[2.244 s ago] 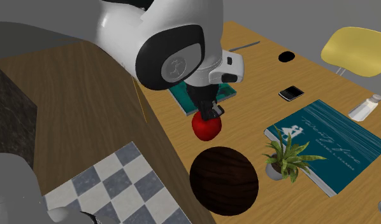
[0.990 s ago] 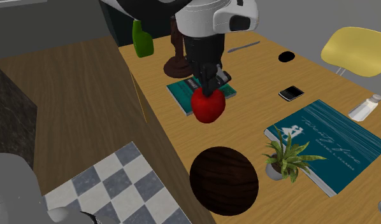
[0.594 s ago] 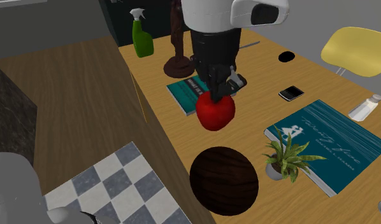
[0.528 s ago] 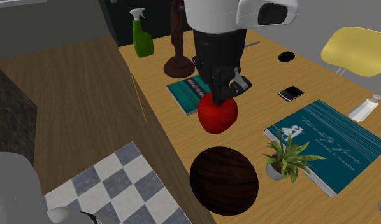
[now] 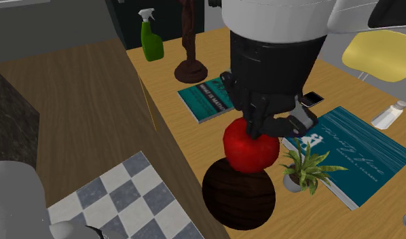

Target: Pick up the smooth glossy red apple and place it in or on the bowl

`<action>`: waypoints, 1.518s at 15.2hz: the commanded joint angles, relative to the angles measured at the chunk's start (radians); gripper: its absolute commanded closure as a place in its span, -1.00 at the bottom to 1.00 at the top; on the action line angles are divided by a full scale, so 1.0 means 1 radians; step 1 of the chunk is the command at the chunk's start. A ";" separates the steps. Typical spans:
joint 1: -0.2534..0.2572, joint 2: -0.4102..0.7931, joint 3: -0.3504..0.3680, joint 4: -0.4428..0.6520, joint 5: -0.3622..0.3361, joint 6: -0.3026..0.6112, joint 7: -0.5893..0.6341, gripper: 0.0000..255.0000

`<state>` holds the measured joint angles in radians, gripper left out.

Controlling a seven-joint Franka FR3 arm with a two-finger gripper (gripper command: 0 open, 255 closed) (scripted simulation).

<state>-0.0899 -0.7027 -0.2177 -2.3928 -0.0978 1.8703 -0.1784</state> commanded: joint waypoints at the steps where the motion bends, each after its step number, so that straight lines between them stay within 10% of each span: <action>1: -0.006 -0.005 -0.013 -0.013 -0.007 0.008 -0.014 1.00; 23: -0.020 0.032 -0.053 -0.285 -0.036 0.317 -0.022 1.00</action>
<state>-0.1096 -0.6746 -0.2691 -2.6672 -0.1330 2.1715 -0.2003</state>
